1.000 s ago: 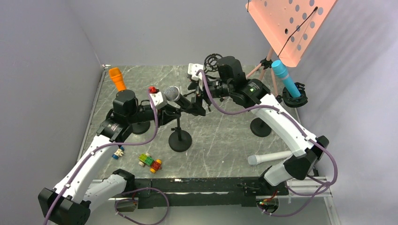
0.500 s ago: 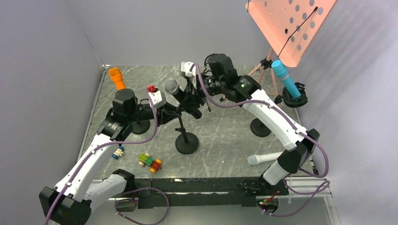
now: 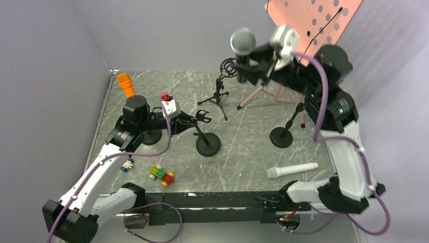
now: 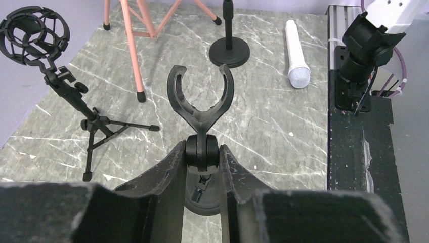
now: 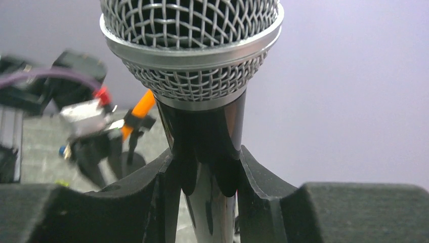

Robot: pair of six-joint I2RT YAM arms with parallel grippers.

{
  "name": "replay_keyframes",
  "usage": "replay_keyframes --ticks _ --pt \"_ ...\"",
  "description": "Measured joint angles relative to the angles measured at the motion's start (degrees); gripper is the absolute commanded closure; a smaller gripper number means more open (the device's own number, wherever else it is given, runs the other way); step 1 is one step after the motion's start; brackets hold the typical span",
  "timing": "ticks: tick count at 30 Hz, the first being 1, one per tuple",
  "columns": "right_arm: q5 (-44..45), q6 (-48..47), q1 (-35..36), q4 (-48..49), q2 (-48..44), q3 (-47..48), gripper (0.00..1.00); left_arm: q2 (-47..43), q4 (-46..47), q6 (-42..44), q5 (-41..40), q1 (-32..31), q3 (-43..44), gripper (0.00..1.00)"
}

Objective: Remove the microphone from the stand

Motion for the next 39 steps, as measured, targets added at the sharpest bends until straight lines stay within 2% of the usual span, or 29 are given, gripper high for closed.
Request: replay_keyframes --ticks 3,8,13,20,26,31,39 --pt "-0.5 -4.3 0.3 -2.8 -8.1 -11.0 1.0 0.2 0.5 -0.1 -0.5 0.0 0.0 1.0" --pt "1.7 -14.4 0.3 -13.5 -22.3 -37.0 1.0 0.8 1.9 -2.0 -2.2 0.0 0.0 0.93" --pt "8.8 -25.0 0.2 -25.0 -29.3 -53.7 1.0 1.5 3.0 -4.5 -3.8 0.0 0.1 0.88" --pt "20.5 -35.9 -1.0 -29.7 -36.2 -65.7 1.0 2.8 5.2 -6.9 -4.2 0.0 0.2 0.88" --pt "28.4 -41.9 -5.6 -27.3 -33.4 -78.9 1.0 2.9 5.5 -7.3 -4.2 0.0 0.2 0.87" --pt "31.0 -44.7 -10.8 -24.2 -27.5 -82.0 1.0 2.9 5.4 -7.6 -4.4 -0.3 0.2 0.85" --pt "31.6 -53.4 -18.8 -18.3 -25.6 -84.1 1.0 2.1 5.2 -7.6 -4.5 -0.4 0.2 0.84"
